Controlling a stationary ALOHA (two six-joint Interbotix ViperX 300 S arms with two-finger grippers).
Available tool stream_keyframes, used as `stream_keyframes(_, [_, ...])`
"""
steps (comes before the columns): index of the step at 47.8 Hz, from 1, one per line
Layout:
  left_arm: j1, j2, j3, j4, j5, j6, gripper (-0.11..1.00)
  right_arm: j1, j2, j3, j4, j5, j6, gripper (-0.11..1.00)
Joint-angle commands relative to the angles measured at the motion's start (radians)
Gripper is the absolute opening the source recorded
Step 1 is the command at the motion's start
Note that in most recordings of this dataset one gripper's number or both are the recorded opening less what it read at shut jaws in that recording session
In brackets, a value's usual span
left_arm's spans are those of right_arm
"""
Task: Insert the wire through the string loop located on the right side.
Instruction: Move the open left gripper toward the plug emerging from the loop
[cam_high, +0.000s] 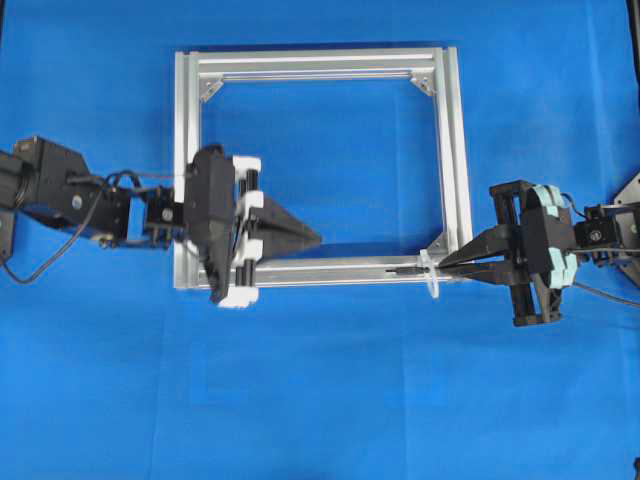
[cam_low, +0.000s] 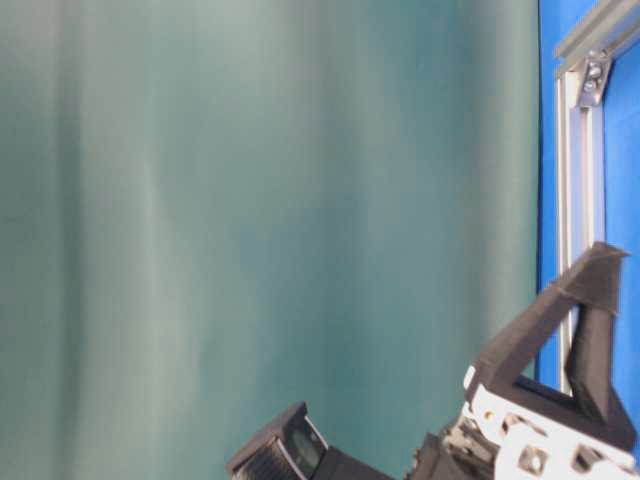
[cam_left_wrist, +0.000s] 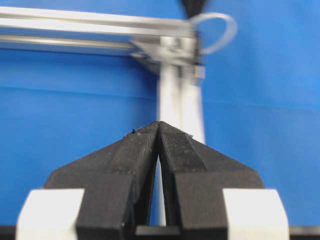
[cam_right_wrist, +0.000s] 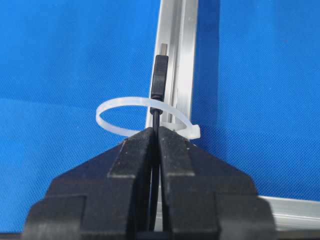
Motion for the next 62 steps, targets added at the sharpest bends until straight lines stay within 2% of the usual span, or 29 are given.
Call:
stream_keyframes(1, [-0.018, -0.025, -0.012, 0.002, -0.003, -0.006, 0.0, -0.002, -0.006, -0.014, 0.003, -0.009, 0.0, -0.03])
stream_keyframes(18, [-0.011, -0.005, -0.066, 0.003, 0.044, -0.014, 0.0, -0.002, -0.006, -0.015, 0.003, -0.009, 0.0, -0.03])
stream_keyframes(26, [-0.005, 0.029, -0.15, 0.003, 0.064, -0.011, 0.0, 0.0, -0.005, -0.014, 0.003, -0.008, 0.0, -0.03])
stream_keyframes(47, [0.006, 0.149, -0.434, 0.002, 0.272, -0.008, 0.0, 0.0, -0.006, -0.015, 0.003, -0.006, 0.0, -0.03])
stream_keyframes(62, [0.015, 0.169, -0.468, 0.003, 0.304, -0.008, 0.0, 0.0, -0.006, -0.015, 0.003, -0.008, 0.0, -0.03])
